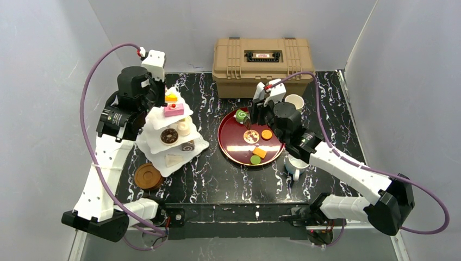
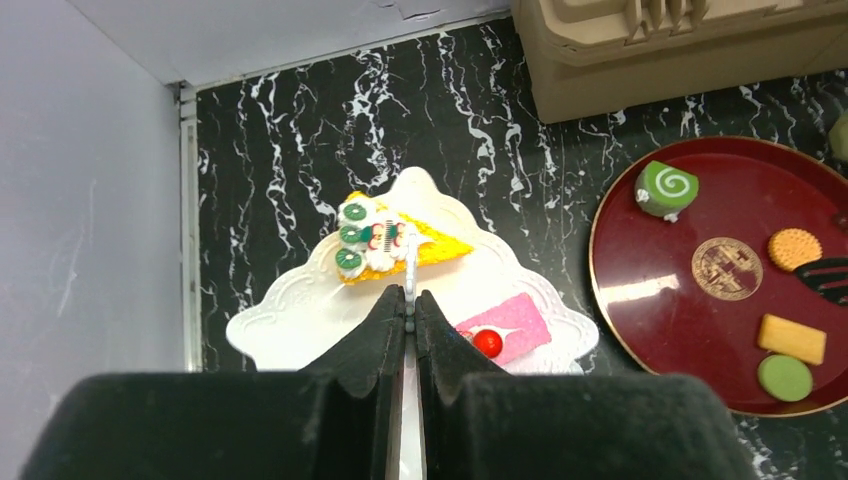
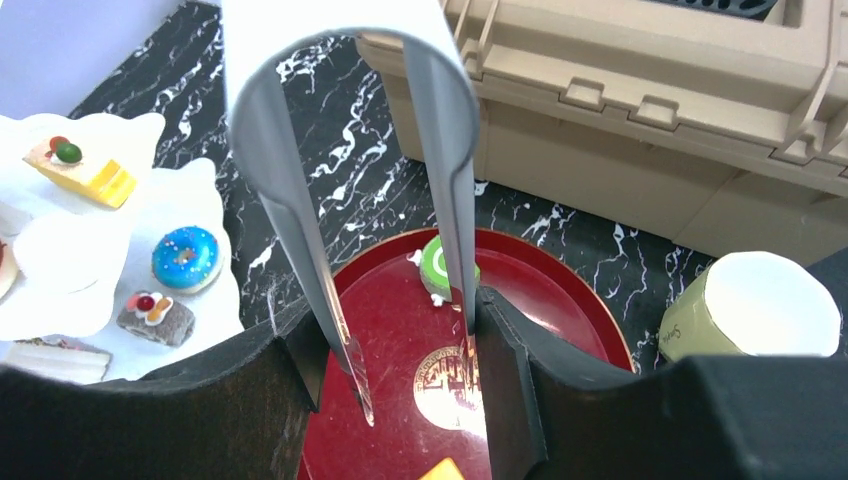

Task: Serve the afternoon tea
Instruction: Adjust the desert table at the center of the board.

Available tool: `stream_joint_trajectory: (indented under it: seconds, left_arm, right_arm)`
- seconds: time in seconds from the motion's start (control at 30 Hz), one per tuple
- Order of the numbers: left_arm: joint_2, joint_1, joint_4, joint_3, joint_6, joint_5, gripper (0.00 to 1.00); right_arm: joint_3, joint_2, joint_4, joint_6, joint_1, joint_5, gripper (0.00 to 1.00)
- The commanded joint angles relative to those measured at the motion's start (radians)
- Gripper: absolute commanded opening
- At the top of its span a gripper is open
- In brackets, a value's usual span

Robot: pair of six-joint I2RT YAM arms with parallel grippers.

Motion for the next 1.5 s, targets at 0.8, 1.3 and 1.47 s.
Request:
stream_joint_trajectory:
  seconds: [0.8, 1.3, 1.47]
  left_arm:
    - [-0.159, 0.001, -0.015, -0.079, 0.528, 0.383, 0.98]
    - [0.108, 0.203, -0.73, 0.508, 1.368, 0.834, 0.98]
    - [0.072, 0.205, -0.882, 0.439, 1.812, 0.642, 0.98]
  right_arm:
    - [-0.031, -0.006, 0.087, 0.03, -0.02, 0.005, 0.61]
    - [-0.071, -0.053, 0.073, 0.042, -0.023, 0.024, 0.61]
    - [-0.076, -0.059, 0.084, 0.04, -0.032, 0.016, 0.61]
